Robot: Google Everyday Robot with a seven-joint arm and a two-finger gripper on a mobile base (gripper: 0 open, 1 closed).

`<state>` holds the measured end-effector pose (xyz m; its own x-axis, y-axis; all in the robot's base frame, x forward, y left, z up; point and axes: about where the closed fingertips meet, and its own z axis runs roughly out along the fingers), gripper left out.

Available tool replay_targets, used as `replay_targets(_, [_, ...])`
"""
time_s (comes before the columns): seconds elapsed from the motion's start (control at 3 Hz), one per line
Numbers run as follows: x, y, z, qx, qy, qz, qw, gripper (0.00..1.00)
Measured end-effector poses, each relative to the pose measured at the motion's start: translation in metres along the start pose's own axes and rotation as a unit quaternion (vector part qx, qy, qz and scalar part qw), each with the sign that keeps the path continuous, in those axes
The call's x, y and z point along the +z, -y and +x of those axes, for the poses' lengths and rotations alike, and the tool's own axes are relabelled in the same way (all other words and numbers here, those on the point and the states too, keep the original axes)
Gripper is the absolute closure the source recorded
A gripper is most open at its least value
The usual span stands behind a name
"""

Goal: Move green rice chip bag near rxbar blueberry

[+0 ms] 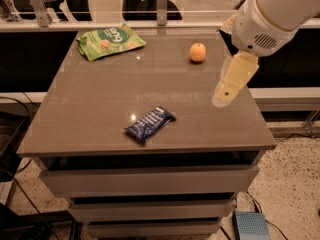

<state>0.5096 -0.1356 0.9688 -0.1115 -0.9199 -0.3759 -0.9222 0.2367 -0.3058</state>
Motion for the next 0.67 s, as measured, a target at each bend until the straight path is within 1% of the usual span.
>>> replay_targets(0.33, [0.029, 0.027, -0.044, -0.01, 0.051, 0.02, 0.9985, 0.0])
replay_targets(0.67, [0.047, 0.043, -0.072, -0.016, 0.082, 0.03, 0.9961, 0.0])
